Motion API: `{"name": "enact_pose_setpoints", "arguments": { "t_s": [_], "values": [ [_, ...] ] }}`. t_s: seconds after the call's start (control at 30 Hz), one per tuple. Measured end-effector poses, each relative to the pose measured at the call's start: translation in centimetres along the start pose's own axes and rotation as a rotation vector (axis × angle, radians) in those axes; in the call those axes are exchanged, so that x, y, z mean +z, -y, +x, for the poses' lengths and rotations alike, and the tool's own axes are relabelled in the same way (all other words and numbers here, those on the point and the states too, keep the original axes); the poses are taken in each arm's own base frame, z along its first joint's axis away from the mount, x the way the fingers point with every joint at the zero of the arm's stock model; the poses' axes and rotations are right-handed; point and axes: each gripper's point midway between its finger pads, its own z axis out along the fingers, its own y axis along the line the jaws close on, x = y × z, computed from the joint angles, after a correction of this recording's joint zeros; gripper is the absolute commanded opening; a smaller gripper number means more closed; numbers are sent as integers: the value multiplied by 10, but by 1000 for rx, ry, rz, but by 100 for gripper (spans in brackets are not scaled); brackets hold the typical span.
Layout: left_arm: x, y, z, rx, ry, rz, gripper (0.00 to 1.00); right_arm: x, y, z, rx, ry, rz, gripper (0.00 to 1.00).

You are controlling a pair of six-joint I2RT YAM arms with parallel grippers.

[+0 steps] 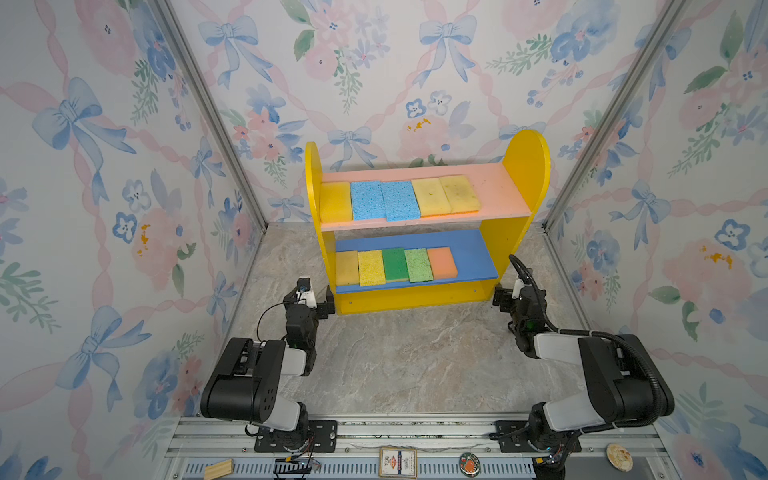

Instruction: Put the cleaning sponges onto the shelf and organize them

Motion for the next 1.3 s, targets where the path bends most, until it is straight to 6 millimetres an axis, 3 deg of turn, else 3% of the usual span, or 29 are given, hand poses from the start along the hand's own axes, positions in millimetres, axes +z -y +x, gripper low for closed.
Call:
{"name": "enact_pose_setpoints", "arguments": {
  "t_s": [0.43,0.63,0.83,1.3],
  "values": [
    [-7,4,1,7,34,30,98,-9,-5,8,-7,51,-33,97],
    [-12,6,0,16,54,17,98,-15,-17,19,-39,72,-70,97],
    [-16,5,-1,19,72,-28,98,-19,-17,14,-43,110,-73,97],
    [-12,-11,-1,-22,67,-121,98,2,-18,8,0,38,-139,97]
  ]
}}
